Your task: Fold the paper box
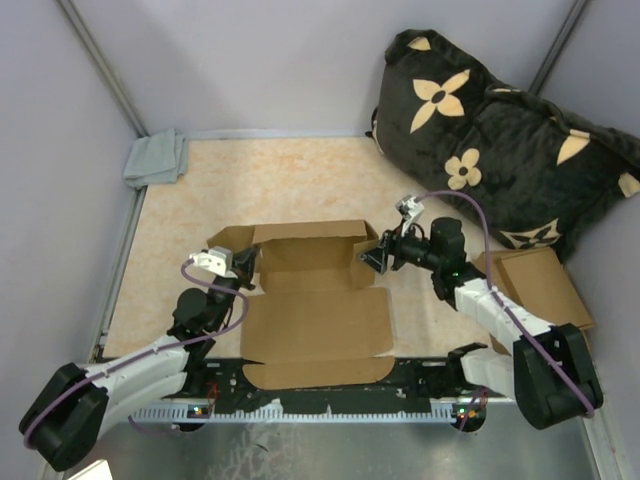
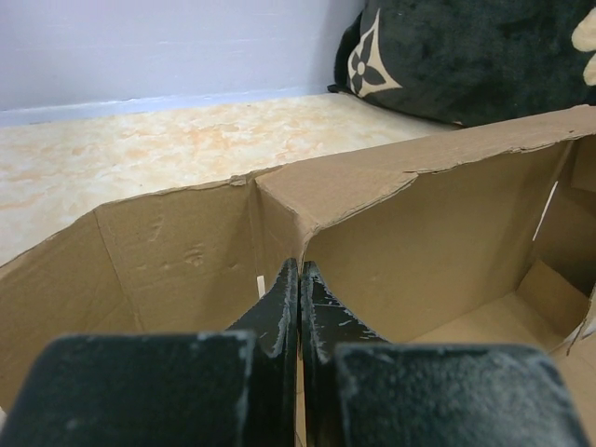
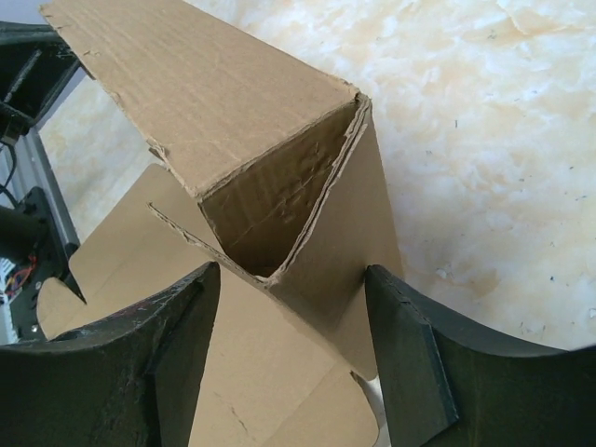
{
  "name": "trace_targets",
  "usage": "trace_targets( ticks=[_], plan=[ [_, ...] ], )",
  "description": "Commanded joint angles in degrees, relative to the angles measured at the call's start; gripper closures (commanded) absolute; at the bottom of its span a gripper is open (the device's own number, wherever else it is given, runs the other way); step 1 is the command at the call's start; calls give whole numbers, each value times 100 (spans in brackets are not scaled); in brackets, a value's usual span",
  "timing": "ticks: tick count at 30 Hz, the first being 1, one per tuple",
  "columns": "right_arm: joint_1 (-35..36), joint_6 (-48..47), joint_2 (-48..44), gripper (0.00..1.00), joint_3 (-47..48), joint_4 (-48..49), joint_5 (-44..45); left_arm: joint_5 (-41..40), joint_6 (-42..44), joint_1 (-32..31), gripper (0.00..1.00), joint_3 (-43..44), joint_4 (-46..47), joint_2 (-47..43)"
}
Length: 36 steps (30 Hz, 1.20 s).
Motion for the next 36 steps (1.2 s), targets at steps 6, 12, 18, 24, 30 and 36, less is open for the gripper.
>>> trace_targets(
  ticks=[6, 12, 18, 24, 30, 36],
  plan=[
    [680, -337, -161, 39, -124, 244, 1819, 139, 58, -109, 100, -380, 227, 5],
    [870, -270, 310, 53, -156, 854, 2276, 149, 72, -133, 100, -349, 127, -74],
    [1391, -479, 495, 58, 58, 678, 3056, 81, 120, -168, 100, -197, -126, -96],
    [1467, -479, 283, 35, 27, 622, 3247, 53, 110, -207, 100, -100, -249, -135],
    [1467, -542, 691, 42, 223, 782, 3233, 174, 64, -234, 100, -146, -139, -192],
    [1477, -576, 993, 73, 165, 1323, 3062, 226, 67, -257, 100, -92, -267, -221]
  ],
)
